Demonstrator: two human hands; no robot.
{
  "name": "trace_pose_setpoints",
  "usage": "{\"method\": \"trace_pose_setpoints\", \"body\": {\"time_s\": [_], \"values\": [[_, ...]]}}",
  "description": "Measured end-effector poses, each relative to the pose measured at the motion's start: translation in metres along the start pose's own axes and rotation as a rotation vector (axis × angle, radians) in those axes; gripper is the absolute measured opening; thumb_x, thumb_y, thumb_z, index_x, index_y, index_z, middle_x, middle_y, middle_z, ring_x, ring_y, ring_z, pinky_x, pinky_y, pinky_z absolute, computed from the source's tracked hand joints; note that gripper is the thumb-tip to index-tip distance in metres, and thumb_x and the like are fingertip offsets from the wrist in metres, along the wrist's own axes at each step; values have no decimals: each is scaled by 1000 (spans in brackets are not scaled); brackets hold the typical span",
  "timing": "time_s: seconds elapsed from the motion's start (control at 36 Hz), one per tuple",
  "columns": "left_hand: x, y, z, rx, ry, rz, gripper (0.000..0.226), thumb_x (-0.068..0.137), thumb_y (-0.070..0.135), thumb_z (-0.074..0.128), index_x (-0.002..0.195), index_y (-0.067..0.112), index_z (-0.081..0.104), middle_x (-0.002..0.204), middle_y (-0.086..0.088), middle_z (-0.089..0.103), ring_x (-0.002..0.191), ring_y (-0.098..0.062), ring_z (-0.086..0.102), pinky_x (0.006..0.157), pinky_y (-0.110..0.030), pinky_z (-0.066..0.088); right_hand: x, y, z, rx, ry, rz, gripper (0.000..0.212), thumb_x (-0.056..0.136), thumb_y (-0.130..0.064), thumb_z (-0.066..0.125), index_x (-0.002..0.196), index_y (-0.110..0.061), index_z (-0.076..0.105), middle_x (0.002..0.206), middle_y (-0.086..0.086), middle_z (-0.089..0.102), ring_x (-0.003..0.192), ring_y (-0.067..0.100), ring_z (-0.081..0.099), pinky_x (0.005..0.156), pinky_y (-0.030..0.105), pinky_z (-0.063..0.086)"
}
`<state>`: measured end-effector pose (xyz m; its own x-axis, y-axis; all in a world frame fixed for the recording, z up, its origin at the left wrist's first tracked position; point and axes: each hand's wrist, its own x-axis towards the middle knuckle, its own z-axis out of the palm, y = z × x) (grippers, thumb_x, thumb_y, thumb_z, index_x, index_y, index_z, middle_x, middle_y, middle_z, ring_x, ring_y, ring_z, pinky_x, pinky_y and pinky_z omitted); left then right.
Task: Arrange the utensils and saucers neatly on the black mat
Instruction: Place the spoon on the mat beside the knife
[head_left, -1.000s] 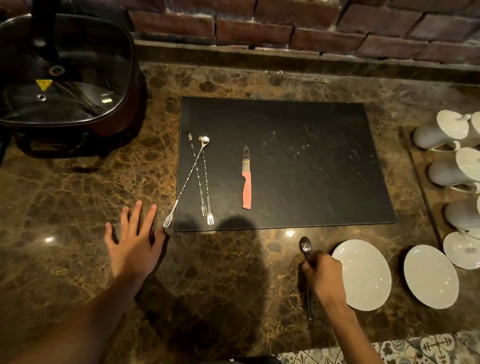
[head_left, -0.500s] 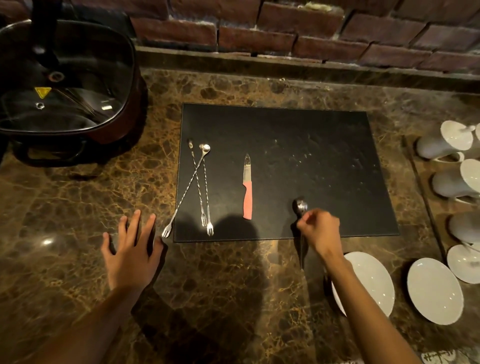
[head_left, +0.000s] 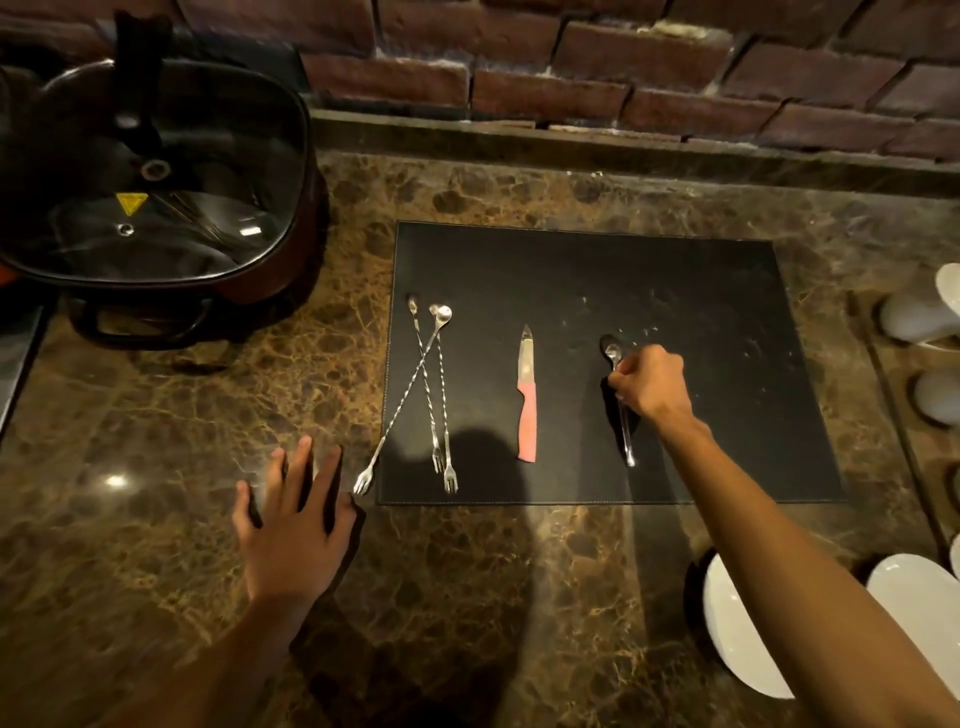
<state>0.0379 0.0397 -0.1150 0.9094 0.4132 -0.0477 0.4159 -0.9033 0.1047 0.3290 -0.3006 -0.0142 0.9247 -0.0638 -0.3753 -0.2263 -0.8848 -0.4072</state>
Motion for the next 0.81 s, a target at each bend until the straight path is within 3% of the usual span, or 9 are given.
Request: {"method": "trace_pose_setpoints", "body": {"time_s": [0.14,0.22,0.31,0.36,0.5,0.67,0.75,0.81], "values": [[1,1,-6,-17,-20,12,64,96,56,32,156,36,34,170,2,22,157,-27,20,121,-60,11,-12,6,-3,25,7,-8,18,85,-9,64,71,-2,71,73,22,71,72,30,72,69,46,61],[0,1,-9,-26,-35,19,65,97,58,30,158,37,30,171,2,20,158,-27,16,121,-61,9,-26,15,-7,35,-9,-19,18,88,-10,66,71,-15,66,75,12,70,73,23,70,73,40,60],[0,2,-12,-37,-49,22,65,97,62,27,158,38,30,171,5,19,158,-25,13,122,-58,4,-45,26,-11,66,-37,-16,13,88,-10,67,78,-17,65,78,7,69,72,18,68,68,32,57],[0,3,-14,-48,-46,18,66,96,63,29,157,38,32,170,5,22,157,-24,15,122,-56,3,-59,33,-14,98,-48,-13,9,88,-10,67,80,-15,65,77,7,70,68,15,68,64,28,56],[-5,5,-18,-107,19,62,69,93,63,38,152,28,47,165,0,37,153,-27,32,122,-59,13,-100,54,-26,143,-59,-50,3,83,-11,71,85,-8,69,75,9,74,66,18,70,72,29,56],[-33,20,-23,-176,-101,21,94,84,82,31,160,25,31,171,10,20,159,-11,7,125,-49,1,-137,93,-56,110,-143,-67,13,84,-16,76,94,-13,69,84,2,70,76,10,65,71,19,50],[-41,20,-20,-194,-142,5,106,79,88,31,160,19,31,171,9,17,158,-9,3,125,-48,-3,-143,107,-54,30,-186,-44,20,82,-14,78,99,-8,69,91,7,71,82,19,66,80,29,53],[-48,25,-21,-186,-173,12,113,76,91,30,160,17,29,172,7,14,158,-8,-1,125,-49,-4,-146,119,-58,-29,-175,-41,25,81,-13,79,103,-6,69,96,9,70,89,23,67,80,28,49]]}}
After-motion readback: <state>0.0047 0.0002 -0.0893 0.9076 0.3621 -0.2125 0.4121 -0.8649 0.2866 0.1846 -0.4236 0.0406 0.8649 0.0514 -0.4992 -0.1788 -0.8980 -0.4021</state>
